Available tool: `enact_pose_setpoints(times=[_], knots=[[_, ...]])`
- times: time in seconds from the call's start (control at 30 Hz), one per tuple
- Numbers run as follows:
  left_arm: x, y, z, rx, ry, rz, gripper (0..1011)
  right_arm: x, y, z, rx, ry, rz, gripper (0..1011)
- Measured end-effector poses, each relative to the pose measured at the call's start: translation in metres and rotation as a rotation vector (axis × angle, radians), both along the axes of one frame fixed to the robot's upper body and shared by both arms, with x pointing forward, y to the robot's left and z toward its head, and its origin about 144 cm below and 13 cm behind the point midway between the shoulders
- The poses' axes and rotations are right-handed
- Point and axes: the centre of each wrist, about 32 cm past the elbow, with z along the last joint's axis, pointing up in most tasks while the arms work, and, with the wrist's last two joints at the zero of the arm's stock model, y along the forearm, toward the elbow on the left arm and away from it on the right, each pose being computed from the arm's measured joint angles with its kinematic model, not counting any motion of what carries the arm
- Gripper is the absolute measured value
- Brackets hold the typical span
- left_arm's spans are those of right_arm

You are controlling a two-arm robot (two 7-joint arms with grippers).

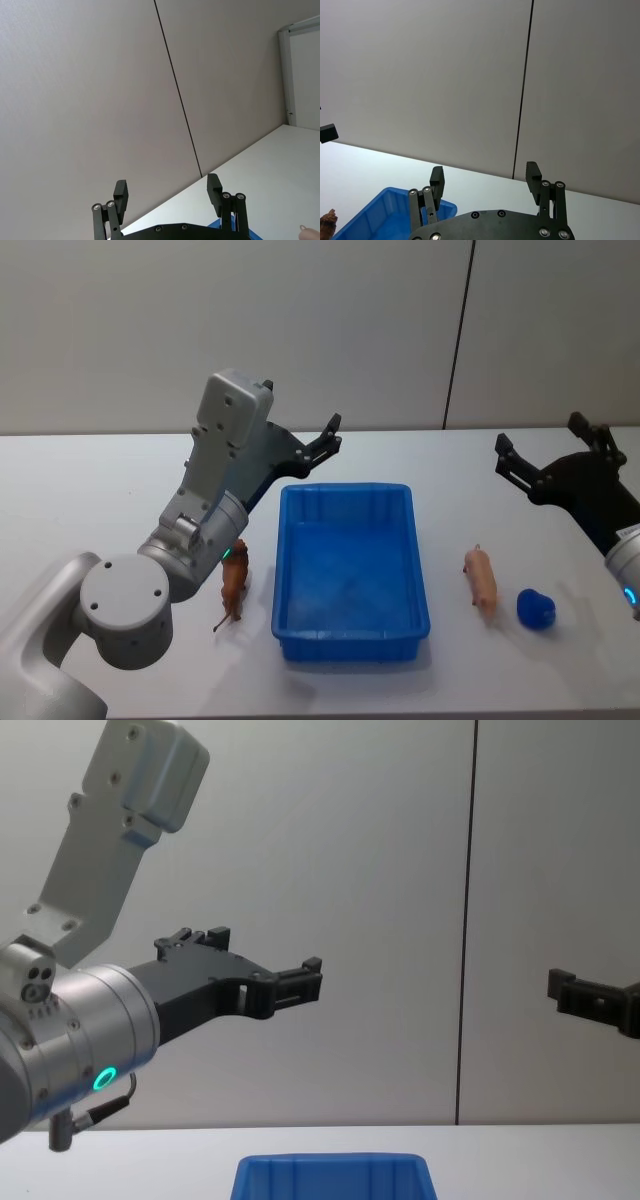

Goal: Pick up the two dolls from the table and place them into the box.

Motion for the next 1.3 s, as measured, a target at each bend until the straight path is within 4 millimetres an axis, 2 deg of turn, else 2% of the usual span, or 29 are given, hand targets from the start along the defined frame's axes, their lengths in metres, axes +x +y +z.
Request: enact_pose_setpoints(times=[1.3], knots=[[0.0000,0.0000,0.0000,0.000,0.000,0.000,1001,0.0008,-0.0003,-0.0001,0.000,0.004,-0.002,1001]])
